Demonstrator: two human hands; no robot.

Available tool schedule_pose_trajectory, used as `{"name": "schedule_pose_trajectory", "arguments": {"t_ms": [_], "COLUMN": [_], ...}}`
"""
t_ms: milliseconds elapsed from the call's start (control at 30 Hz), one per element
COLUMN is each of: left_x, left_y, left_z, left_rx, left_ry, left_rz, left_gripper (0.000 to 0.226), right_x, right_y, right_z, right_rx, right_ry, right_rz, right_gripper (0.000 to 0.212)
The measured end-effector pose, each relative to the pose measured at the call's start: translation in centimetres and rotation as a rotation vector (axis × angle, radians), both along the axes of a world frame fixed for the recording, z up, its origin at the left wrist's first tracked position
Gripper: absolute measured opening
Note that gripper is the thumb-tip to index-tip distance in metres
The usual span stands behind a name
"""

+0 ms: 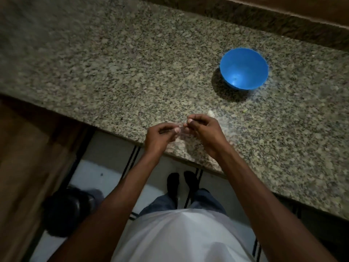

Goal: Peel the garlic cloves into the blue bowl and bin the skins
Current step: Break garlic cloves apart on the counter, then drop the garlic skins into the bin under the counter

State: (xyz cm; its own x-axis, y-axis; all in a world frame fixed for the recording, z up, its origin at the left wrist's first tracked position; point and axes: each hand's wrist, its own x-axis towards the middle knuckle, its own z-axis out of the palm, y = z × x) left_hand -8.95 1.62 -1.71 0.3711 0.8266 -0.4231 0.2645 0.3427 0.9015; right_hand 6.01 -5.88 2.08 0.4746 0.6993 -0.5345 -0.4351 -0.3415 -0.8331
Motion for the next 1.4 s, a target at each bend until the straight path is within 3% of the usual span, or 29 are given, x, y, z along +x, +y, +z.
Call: {"name": "schedule_pose_trajectory", "arguments": {"t_ms": [233, 367, 600, 967, 1400], "left_x": [-8.4, -16.4, -32.1, -53.3, -64.9], "left_y": [0.2, -2.1, -7.4, -15.1, -16.7], "left_z": [1.2, 1.2, 0.0, -4.0, -11.6], "left_rx": [-0.031, -0.051, -0.040, -0.120, -0.144], "left_ry": [0.010, 0.045, -0.020, -0.007, 0.038], "left_rz": [0.429, 0.715, 1.075, 1.292, 1.389], "left_gripper": [0.012, 0.012, 0.015, 0.020, 0.018], "right_x": [-7.0, -15.5, -31.6, -52.5, -66.6], "right_y": [6.3, 8.4, 8.4, 5.2, 3.0], "right_z": [-1.1, -1.7, -2.6, -5.5, -14.4], "right_rx": [0.022, 0.010, 0.032, -0.026, -0.182], "right_ry": [0.085, 0.136, 0.040, -0.034, -0.147], "right_rz": [0.383, 0.609, 0.967, 1.175, 1.284], "right_gripper": [0.010, 0.014, 0.015, 0.012, 0.023]}}
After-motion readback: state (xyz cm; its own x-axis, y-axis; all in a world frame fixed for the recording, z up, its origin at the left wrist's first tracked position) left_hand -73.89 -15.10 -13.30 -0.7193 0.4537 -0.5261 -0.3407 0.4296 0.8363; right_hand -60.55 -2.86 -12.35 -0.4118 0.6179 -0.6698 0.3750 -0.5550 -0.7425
